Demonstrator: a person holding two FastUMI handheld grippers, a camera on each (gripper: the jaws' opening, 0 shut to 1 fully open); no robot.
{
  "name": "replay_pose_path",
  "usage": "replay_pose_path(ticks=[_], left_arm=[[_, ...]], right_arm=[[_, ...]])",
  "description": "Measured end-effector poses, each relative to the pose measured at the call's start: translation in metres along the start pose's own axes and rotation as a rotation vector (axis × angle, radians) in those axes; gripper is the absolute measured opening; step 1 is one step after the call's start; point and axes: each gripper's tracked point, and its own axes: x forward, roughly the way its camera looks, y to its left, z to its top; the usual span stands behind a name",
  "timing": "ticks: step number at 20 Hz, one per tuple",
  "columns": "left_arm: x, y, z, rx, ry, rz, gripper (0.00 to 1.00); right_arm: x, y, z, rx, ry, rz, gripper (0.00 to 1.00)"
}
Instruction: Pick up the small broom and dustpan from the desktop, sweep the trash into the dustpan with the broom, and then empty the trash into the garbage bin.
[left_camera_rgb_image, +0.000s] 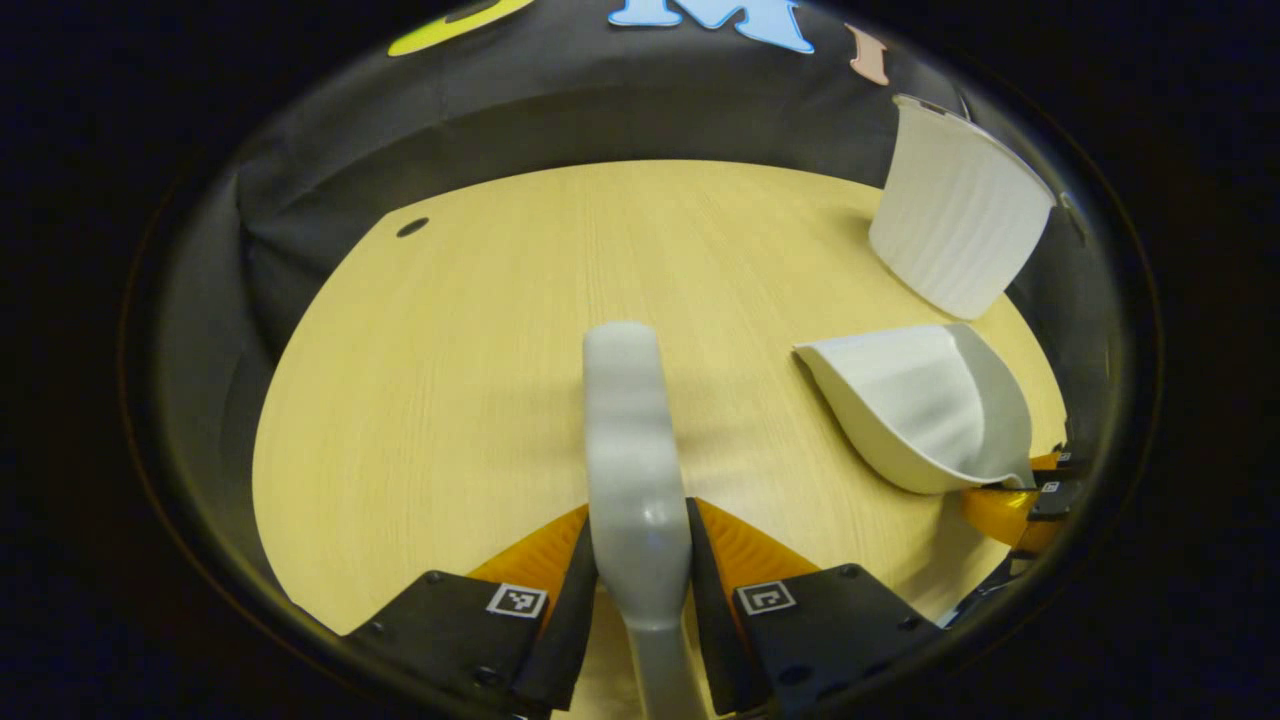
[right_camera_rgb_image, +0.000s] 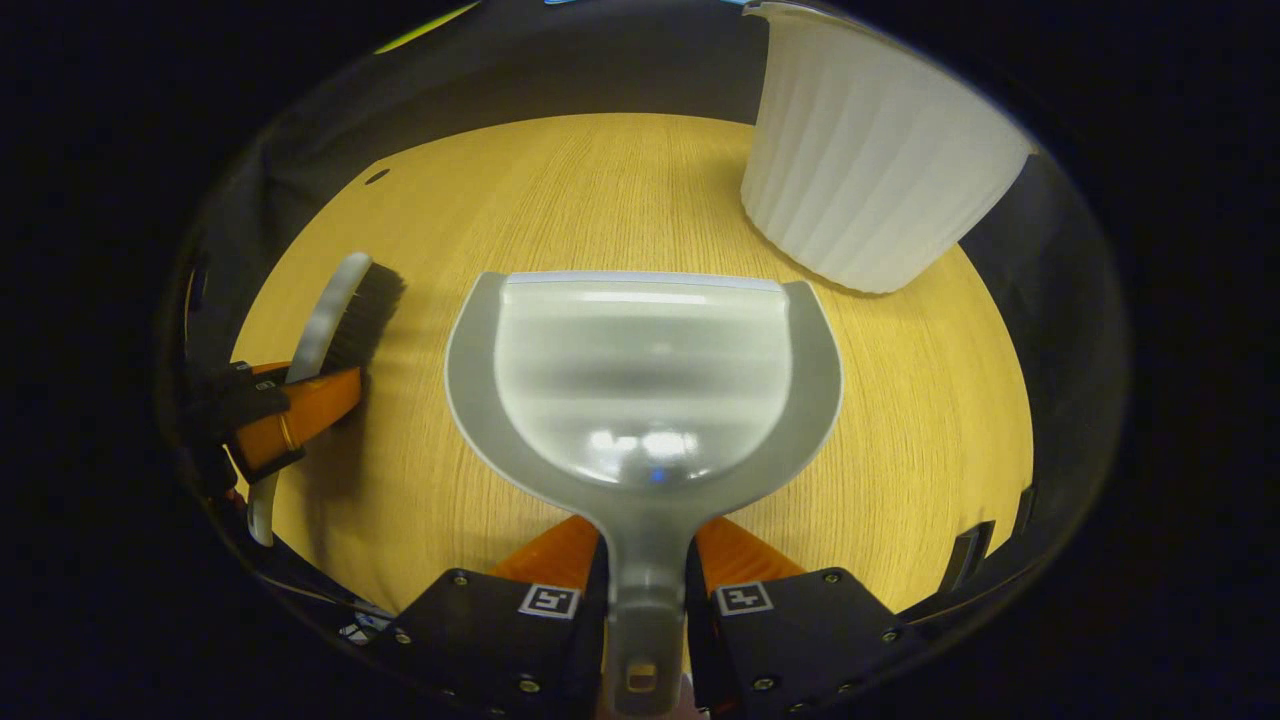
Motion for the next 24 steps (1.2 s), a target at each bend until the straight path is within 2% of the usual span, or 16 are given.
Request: replay_pose_path(ticks=[3,4,7,8,9,10,11,12,13,14,15,19,24], left_arm=[[0.003,0.005,0.037,0.001,-0.025,-0.002,0.57],[0.003,0.007,0.05,-0.006,-0.033,-0.001,0.6],[0.004,0.013,0.098,-0.032,-0.068,0.001,0.82],[0.003,0.016,0.116,-0.041,-0.086,0.004,0.96],[0.004,0.018,0.135,-0.047,-0.104,0.007,1.0],[0.003,0.021,0.155,-0.051,-0.12,0.011,0.96],[0.002,0.024,0.176,-0.054,-0.139,0.015,0.99],[-0.011,0.021,0.159,-0.055,-0.16,0.018,0.97],[-0.01,0.016,0.134,-0.056,-0.187,0.026,0.99],[-0.021,0.025,0.174,-0.058,-0.212,0.035,0.99],[-0.028,0.022,0.186,-0.059,-0.241,0.041,0.99],[-0.059,0.013,0.208,-0.078,-0.369,0.066,0.99],[-0.108,0.008,0.249,-0.111,-0.559,0.107,0.99]], right_arm=[[-0.003,0.001,0.001,0.004,-0.004,0.016,0.36],[-0.005,0.0,0.0,0.003,-0.006,0.018,0.39],[-0.012,-0.003,-0.002,-0.004,-0.014,0.034,0.4],[-0.016,-0.003,-0.003,-0.006,-0.019,0.042,0.4],[-0.016,-0.003,-0.003,-0.011,-0.024,0.046,0.63],[-0.019,-0.005,-0.003,-0.016,-0.029,0.048,0.72],[-0.021,-0.004,-0.003,-0.02,-0.037,0.054,0.73],[-0.026,-0.005,-0.002,-0.02,-0.045,0.061,0.74],[-0.03,-0.005,-0.002,-0.019,-0.054,0.072,0.84],[-0.034,-0.007,-0.001,-0.02,-0.065,0.079,0.92],[-0.04,-0.009,0.002,-0.021,-0.079,0.086,0.98],[-0.066,-0.022,0.018,-0.025,-0.175,0.096,0.98],[-0.105,-0.044,0.062,-0.113,-0.431,0.046,0.98]])
